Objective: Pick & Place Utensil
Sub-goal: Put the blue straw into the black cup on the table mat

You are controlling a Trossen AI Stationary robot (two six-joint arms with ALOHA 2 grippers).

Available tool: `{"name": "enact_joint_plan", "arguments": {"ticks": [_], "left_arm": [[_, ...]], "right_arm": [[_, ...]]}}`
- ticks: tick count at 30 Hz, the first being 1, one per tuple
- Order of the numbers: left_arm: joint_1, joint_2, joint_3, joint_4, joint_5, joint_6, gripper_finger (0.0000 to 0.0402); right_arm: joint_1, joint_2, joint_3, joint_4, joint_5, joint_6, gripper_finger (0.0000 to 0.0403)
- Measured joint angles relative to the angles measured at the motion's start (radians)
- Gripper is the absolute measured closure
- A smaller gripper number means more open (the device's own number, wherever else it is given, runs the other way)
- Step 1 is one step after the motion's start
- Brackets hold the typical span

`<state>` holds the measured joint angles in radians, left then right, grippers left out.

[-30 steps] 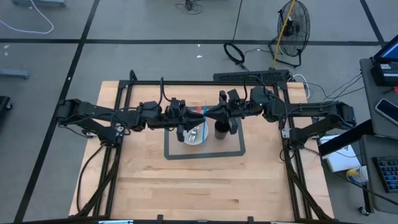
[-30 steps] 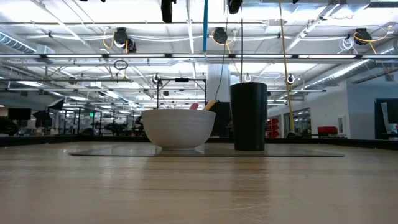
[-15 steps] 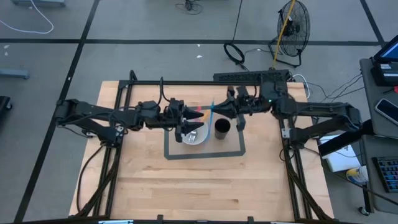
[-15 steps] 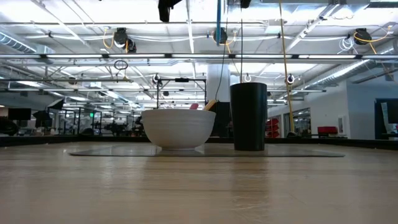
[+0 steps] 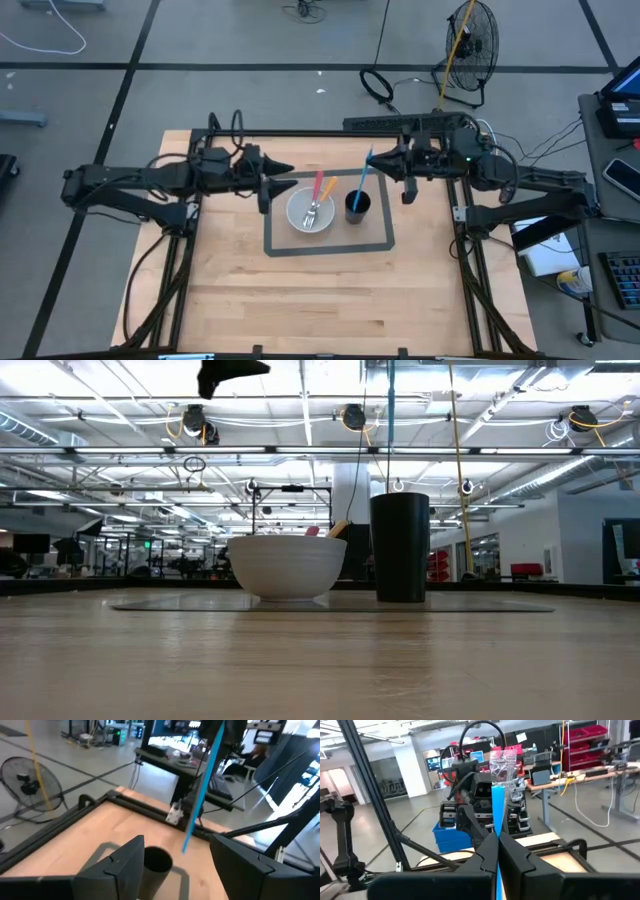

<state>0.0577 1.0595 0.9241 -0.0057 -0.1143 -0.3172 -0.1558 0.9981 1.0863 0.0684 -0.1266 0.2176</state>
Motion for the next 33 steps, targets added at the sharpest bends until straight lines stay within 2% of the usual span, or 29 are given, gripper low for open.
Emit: {"name": "enact_joint_plan", "arguments": {"ticks": [7,9,20,30,33], "left_arm": [[0.005,-0.066,0.000,-0.044,-0.045,0.000,0.0172],[0.005,-0.076,0.000,-0.049,-0.055,-0.011,0.0172],[0.005,-0.092,0.000,-0.132,-0.071,-0.003,0.0172],[0.005,-0.092,0.000,-0.134,-0.071,0.000,0.0172],[0.005,-0.092,0.000,-0.134,-0.072,0.008,0.0172]], "right_arm": [[0.000,-0.001,-0.001,-0.126,0.123,-0.081,0.0403],[0.000,0.008,-0.019,-0.121,0.130,-0.084,0.0403],[0.000,0.004,-0.282,0.214,0.134,-0.055,0.0403],[0.001,0.004,-0.527,0.487,0.219,-0.006,0.0403],[0.000,0.004,-0.570,0.519,0.237,0.017,0.0403]]}}
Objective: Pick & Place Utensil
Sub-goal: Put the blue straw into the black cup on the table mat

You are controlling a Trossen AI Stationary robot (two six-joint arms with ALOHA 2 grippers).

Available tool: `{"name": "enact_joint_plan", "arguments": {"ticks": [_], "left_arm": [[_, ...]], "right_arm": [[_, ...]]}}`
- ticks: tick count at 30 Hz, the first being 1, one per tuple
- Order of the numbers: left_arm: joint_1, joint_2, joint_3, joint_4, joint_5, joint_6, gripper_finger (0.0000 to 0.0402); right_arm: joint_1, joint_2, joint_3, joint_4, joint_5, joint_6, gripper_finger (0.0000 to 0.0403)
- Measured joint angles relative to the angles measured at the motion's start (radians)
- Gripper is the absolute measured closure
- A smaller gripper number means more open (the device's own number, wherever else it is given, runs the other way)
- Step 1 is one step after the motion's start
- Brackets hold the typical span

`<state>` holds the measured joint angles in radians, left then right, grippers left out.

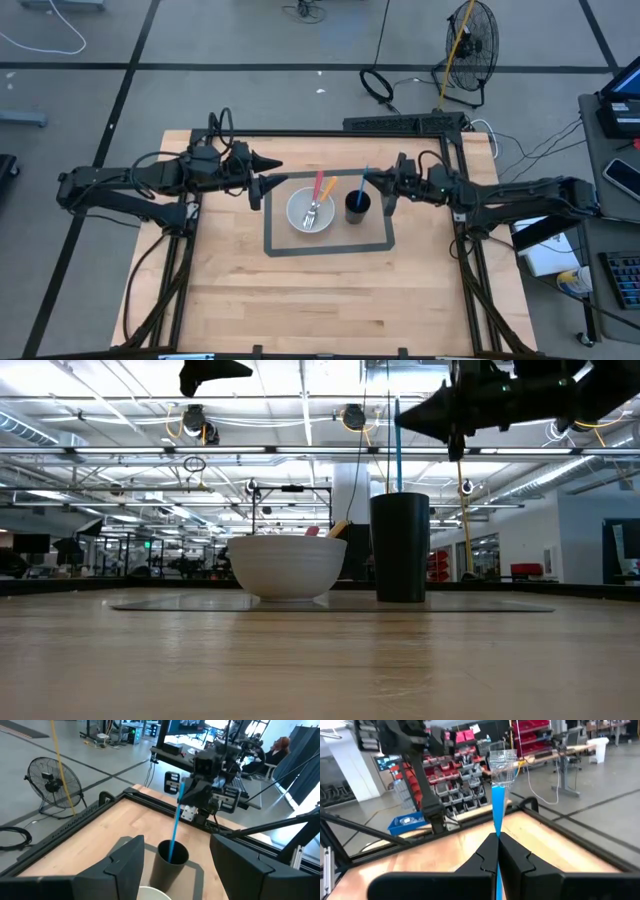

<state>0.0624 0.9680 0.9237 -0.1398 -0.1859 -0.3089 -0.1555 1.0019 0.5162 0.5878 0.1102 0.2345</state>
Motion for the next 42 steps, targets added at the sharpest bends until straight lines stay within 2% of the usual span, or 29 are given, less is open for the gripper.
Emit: {"name": "enact_joint_plan", "arguments": {"ticks": [10,19,24,34,38,42], "left_arm": [[0.000,0.000,0.000,0.001,-0.001,0.019,0.0172],[0.000,0.000,0.000,0.000,-0.001,0.019,0.0172],[0.000,0.000,0.000,0.001,-0.001,0.018,0.0172],[0.011,0.000,0.000,0.010,0.000,-0.016,0.0172],[0.019,0.000,0.000,0.010,0.000,-0.035,0.0172],[0.019,0.000,0.000,0.008,0.001,-0.067,0.0172]], "right_arm": [[0.000,0.000,-0.041,0.008,-0.001,0.020,0.0402],[0.000,0.000,-0.078,0.010,0.000,0.075,0.0381],[0.000,0.000,-0.079,0.007,0.000,0.073,0.0351],[0.000,-0.011,-0.079,0.007,0.024,0.074,0.0266],[0.000,-0.052,-0.080,0.007,0.028,0.049,0.0238],[0.000,-0.115,-0.080,0.005,0.075,0.025,0.0217]]}}
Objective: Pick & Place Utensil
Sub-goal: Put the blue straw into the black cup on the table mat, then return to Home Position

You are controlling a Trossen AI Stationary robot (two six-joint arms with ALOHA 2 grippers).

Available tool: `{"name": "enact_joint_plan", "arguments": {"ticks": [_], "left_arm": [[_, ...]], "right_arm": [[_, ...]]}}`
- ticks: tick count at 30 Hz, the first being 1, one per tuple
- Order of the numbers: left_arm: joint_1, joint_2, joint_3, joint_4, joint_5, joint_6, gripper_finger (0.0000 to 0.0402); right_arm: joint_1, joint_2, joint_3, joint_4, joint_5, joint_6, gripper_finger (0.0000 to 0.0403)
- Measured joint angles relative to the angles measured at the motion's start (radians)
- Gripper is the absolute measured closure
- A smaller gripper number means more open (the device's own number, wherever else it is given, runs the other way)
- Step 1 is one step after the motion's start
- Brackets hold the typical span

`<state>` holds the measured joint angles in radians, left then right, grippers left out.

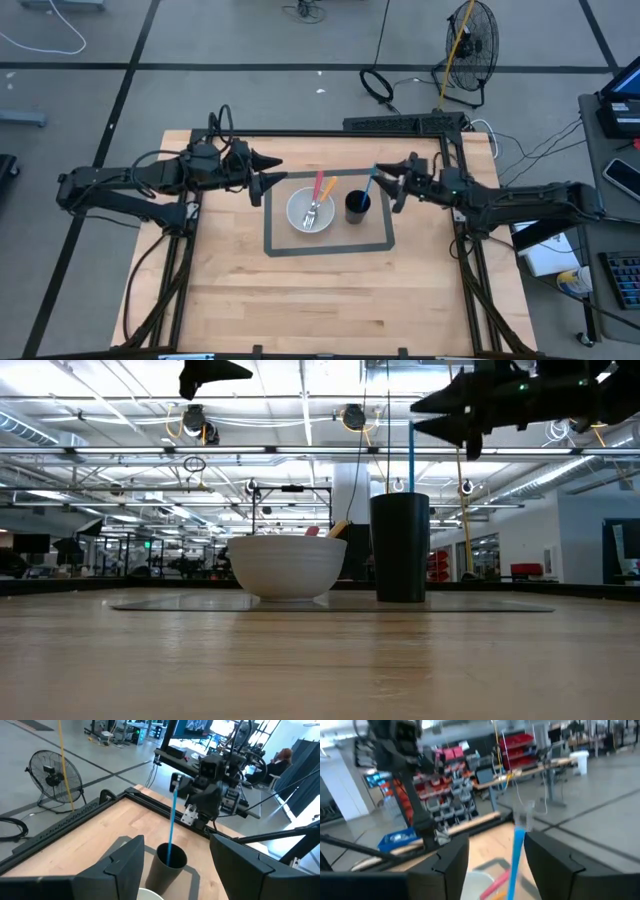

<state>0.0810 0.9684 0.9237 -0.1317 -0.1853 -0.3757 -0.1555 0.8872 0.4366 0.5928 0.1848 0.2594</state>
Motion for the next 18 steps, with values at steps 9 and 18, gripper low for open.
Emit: {"name": "enact_joint_plan", "arguments": {"ticks": [9,18], "left_arm": [[-0.004,0.000,0.000,0.000,0.004,0.000,0.0172],[0.007,0.000,0.000,0.008,-0.009,-0.019,0.0172]], "right_arm": [[0.000,-0.161,0.000,-0.026,-0.001,-0.016,0.0204],[0.000,-0.324,0.000,-0.180,-0.005,0.118,0.0203]]}}
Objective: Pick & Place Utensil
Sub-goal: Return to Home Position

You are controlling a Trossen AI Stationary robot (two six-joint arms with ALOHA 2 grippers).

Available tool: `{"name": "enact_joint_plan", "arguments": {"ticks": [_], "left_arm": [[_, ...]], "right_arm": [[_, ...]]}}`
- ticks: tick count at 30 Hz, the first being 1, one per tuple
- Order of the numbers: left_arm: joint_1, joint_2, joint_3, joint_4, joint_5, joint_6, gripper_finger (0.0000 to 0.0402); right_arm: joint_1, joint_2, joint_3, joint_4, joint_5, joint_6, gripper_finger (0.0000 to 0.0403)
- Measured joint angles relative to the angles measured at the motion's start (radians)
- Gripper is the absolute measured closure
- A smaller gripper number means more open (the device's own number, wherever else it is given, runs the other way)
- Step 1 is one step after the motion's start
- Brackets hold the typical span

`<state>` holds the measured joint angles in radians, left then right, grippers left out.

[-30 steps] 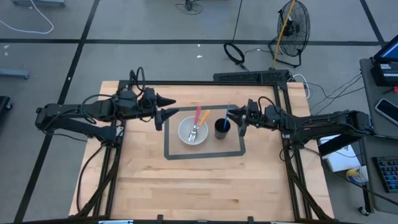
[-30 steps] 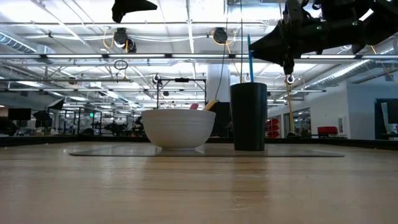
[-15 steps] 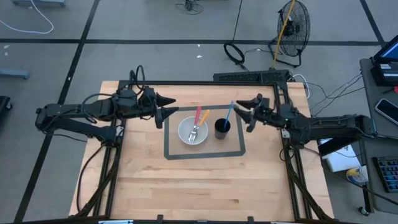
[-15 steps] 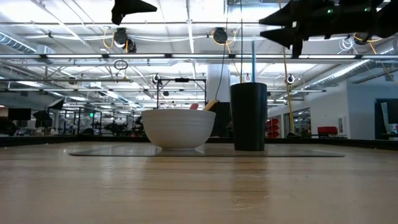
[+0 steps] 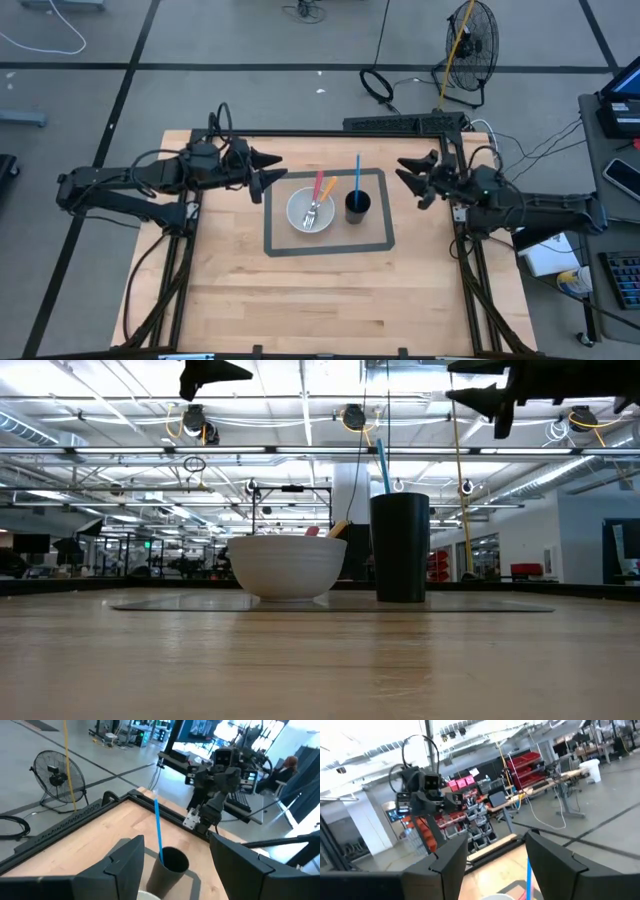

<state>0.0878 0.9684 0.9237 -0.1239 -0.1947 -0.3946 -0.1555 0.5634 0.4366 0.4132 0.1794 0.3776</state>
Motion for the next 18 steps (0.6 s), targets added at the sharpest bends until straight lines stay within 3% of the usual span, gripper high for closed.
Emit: {"name": "enact_joint_plan", "arguments": {"ticks": [2,7,10,13,18], "left_arm": [[0.004,0.000,-0.001,0.023,0.001,-0.010,0.0172],[-0.001,0.000,-0.001,0.051,0.034,0.053,0.0172],[-0.005,0.017,-0.001,0.062,0.120,0.204,0.0172],[0.012,0.053,-0.002,0.078,0.185,0.251,0.0172],[0.058,0.148,-0.001,0.210,0.318,0.286,0.0172]], "right_arm": [[0.000,-0.045,0.000,-0.023,-0.019,-0.017,0.0202],[0.001,-0.182,0.001,-0.094,-0.218,-0.115,0.0205],[0.000,-0.247,0.021,-0.248,-0.239,-0.100,0.0208],[0.000,-0.273,0.051,-0.408,-0.278,-0.091,0.0208],[0.000,-0.260,0.073,-0.420,-0.360,-0.110,0.0207]]}}
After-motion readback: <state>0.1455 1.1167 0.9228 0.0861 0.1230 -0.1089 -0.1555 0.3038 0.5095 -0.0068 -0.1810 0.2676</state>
